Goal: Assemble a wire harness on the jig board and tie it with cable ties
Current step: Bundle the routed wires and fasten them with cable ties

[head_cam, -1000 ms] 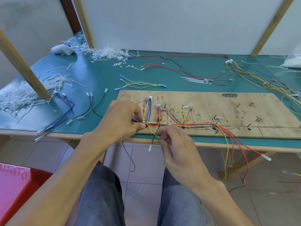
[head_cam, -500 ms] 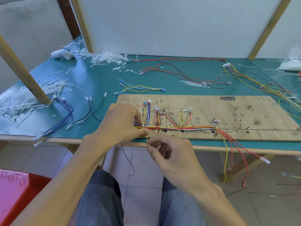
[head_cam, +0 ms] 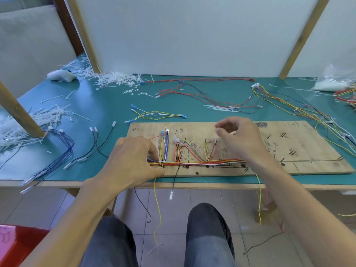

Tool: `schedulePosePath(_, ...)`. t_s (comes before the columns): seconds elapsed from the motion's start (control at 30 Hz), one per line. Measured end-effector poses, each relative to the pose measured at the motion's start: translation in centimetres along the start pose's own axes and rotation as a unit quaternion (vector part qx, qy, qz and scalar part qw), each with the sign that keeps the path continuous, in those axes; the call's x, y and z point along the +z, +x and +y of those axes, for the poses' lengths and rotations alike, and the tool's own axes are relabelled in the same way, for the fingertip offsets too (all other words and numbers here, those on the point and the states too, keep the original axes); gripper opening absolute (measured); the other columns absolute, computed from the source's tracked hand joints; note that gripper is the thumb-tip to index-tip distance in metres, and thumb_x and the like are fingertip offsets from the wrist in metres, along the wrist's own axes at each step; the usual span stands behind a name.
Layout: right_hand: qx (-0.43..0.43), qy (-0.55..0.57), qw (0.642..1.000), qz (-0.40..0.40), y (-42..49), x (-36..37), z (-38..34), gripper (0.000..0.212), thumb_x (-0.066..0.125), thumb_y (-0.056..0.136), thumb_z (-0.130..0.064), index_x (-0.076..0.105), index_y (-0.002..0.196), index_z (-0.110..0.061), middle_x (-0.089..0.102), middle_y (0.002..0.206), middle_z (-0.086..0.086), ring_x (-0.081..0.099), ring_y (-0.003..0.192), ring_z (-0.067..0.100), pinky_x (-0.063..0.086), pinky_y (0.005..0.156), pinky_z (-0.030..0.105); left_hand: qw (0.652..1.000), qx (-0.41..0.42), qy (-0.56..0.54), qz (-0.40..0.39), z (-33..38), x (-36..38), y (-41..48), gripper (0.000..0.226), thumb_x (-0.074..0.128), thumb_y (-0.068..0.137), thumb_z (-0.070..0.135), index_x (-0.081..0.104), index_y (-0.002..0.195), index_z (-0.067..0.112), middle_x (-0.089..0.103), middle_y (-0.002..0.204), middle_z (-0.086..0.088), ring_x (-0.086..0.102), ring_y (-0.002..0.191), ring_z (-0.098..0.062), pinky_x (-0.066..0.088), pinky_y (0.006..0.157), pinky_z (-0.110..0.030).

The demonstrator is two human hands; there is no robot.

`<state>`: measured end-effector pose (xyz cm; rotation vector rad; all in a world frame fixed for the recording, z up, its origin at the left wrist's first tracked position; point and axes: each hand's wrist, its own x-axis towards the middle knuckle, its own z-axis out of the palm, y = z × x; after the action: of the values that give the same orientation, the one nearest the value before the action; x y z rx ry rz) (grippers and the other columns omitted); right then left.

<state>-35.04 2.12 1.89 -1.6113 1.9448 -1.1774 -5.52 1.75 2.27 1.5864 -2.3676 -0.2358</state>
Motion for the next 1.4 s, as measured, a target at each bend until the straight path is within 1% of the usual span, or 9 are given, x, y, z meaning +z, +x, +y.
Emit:
schedulePosePath(0.13, 0.041, -0.121, 0.991, 0.024, 5.6, -1.0, 3.5, 0.015, 0.071, 0.094, -0.019, 0.078, 0.106, -0.019, 0.076, 0.101, -0.004, 0.065, 0.094, 0.013, 0.050, 0.092, 0.027, 1.000, -0.006, 0.004, -0.009, -0.1, 0.1, 0.2, 0.044, 0.060, 0.055, 0.071, 0.074, 0.076, 0.035, 0.071, 0.100, 0.020, 0.060, 0.096, -0.011, 0.034, 0.084, -0.031)
schedulePosePath(0.27, 0.051, -0.226, 0.973, 0.016, 10.1, -1.3, 6.1, 0.028, 0.068, 0.095, -0.018, 0.075, 0.122, -0.012, 0.073, 0.125, 0.011, 0.063, 0.122, 0.033, 0.050, 0.106, 0.041, 1.000, -0.020, -0.002, -0.015, -0.4, 0.3, 0.4, 0.040, 0.059, 0.053, 0.070, 0.070, 0.072, 0.037, 0.069, 0.098, 0.022, 0.059, 0.099, -0.012, 0.040, 0.085, -0.030)
schedulePosePath(0.47, 0.044, -0.298, 0.953, -0.020, 13.1, -0.8, 7.6, 0.021, 0.064, 0.093, -0.018, 0.076, 0.108, -0.010, 0.072, 0.112, 0.019, 0.062, 0.111, 0.042, 0.056, 0.090, 0.044, 1.000, -0.017, -0.010, -0.016, -0.5, 0.5, 0.7, 0.042, 0.058, 0.049, 0.072, 0.069, 0.069, 0.037, 0.065, 0.100, 0.025, 0.059, 0.101, -0.011, 0.043, 0.092, -0.032)
schedulePosePath(0.8, 0.023, -0.210, 0.977, -0.038, 15.7, -0.1, 8.0, 0.039, 0.067, 0.093, -0.006, 0.072, 0.131, -0.014, 0.074, 0.127, 0.006, 0.066, 0.119, 0.031, 0.049, 0.109, 0.035, 0.999, -0.005, -0.044, -0.026, -0.4, 0.2, 0.7, 0.031, 0.066, 0.048, 0.064, 0.069, 0.064, 0.039, 0.070, 0.099, 0.022, 0.062, 0.112, 0.001, 0.048, 0.101, -0.039)
schedulePosePath(0.9, 0.019, -0.188, 0.981, -0.035, 16.0, -0.5, 8.2, 0.037, 0.068, 0.090, 0.002, 0.075, 0.123, -0.013, 0.077, 0.117, 0.004, 0.070, 0.106, 0.023, 0.049, 0.106, 0.029, 0.999, -0.009, -0.044, -0.030, -0.4, 0.2, 0.7, 0.031, 0.066, 0.048, 0.065, 0.069, 0.065, 0.039, 0.067, 0.101, 0.023, 0.062, 0.112, -0.001, 0.047, 0.103, -0.039)
schedulePosePath(1.03, 0.020, -0.162, 0.986, -0.023, 15.8, -1.3, 8.3, 0.038, 0.064, 0.088, 0.011, 0.077, 0.114, -0.013, 0.078, 0.096, 0.000, 0.070, 0.093, 0.021, 0.057, 0.096, 0.038, 0.998, -0.014, -0.044, -0.031, -0.4, 0.2, 0.6, 0.035, 0.066, 0.048, 0.067, 0.072, 0.067, 0.039, 0.070, 0.109, 0.020, 0.063, 0.111, -0.003, 0.047, 0.103, -0.041)
schedulePosePath(1.1, 0.022, -0.160, 0.986, -0.026, 15.8, -1.6, 8.4, 0.037, 0.067, 0.088, 0.010, 0.076, 0.114, -0.014, 0.077, 0.092, -0.001, 0.067, 0.085, 0.018, 0.058, 0.091, 0.035, 0.998, -0.014, -0.046, -0.029, -0.4, 0.2, 0.6, 0.036, 0.065, 0.048, 0.067, 0.074, 0.068, 0.038, 0.071, 0.112, 0.020, 0.064, 0.110, -0.003, 0.047, 0.103, -0.042)
schedulePosePath(1.27, 0.027, -0.173, 0.984, -0.040, 16.1, -2.2, 8.6, 0.038, 0.074, 0.085, 0.006, 0.073, 0.117, -0.015, 0.078, 0.096, 0.002, 0.067, 0.089, 0.018, 0.048, 0.089, 0.025, 0.998, -0.017, -0.056, -0.020, -0.3, 0.2, 0.5, 0.038, 0.065, 0.047, 0.067, 0.074, 0.068, 0.037, 0.070, 0.109, 0.020, 0.064, 0.107, -0.003, 0.048, 0.101, -0.042)
schedulePosePath(1.4, 0.035, -0.194, 0.979, -0.049, 16.3, -2.4, 8.9, 0.029, 0.075, 0.086, 0.001, 0.071, 0.110, -0.015, 0.076, 0.088, 0.002, 0.069, 0.093, 0.025, 0.058, 0.088, 0.038, 0.998, -0.019, -0.056, -0.017, -0.3, 0.3, 0.5, 0.036, 0.066, 0.047, 0.065, 0.074, 0.068, 0.037, 0.071, 0.107, 0.019, 0.064, 0.107, -0.002, 0.048, 0.101, -0.041)
